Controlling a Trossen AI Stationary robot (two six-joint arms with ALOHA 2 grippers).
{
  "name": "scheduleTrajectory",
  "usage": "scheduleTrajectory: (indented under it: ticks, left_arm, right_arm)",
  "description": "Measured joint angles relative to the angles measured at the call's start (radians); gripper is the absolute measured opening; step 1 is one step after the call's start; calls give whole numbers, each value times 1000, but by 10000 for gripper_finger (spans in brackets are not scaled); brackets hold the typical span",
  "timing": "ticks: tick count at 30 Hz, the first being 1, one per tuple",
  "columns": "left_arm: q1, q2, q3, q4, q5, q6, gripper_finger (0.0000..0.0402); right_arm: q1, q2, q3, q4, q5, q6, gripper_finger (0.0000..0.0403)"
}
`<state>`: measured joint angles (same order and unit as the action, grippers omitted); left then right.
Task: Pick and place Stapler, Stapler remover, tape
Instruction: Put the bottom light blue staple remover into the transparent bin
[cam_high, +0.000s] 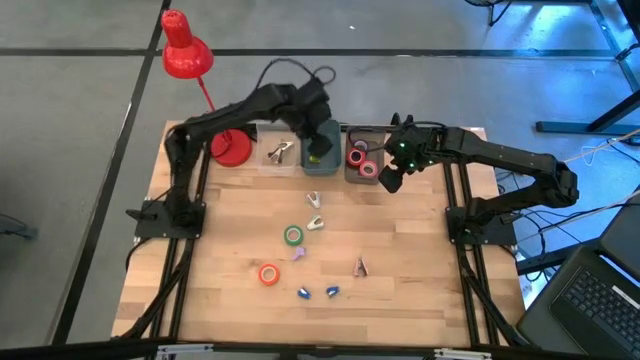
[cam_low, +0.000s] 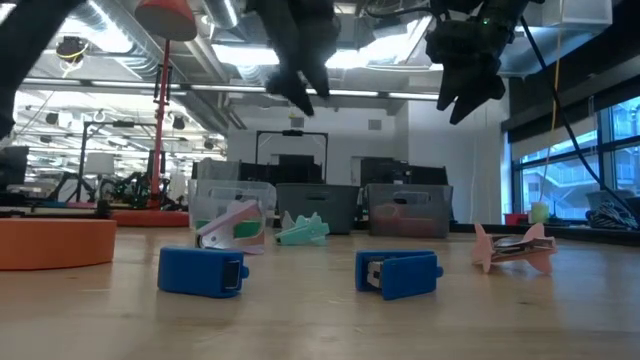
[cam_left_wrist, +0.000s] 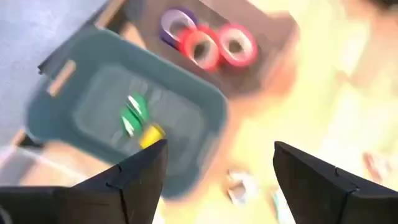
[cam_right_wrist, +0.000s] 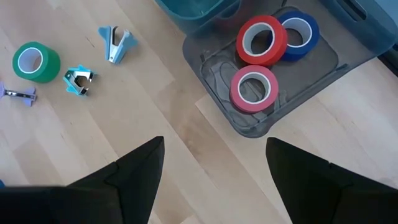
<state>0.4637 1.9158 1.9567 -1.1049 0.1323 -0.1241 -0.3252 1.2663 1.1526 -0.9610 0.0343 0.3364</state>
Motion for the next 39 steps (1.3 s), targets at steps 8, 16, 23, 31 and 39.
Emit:
scheduleTrajectory:
  ticks: [8,16,23,31,39]
  left_arm:
    - [-293,-180,-328,-27,-135,-464,278]
    - [-406,-216,-594,299,-243,-902,278]
    - [-438,-206,-681,469,-243,-716,278]
    - [-478,-207,-684,450,-242,-519,278]
    - [-454,-207,-750,541,-218,-554,278]
  right_arm:
    - [0,0,0,0,0,24,285]
    - [0,0,0,98,17,22,285]
    - [1,0,0,97,-9,22,285]
    - [4,0,0,97,-9,22,285]
    - [26,0,0,97,-9,22,285]
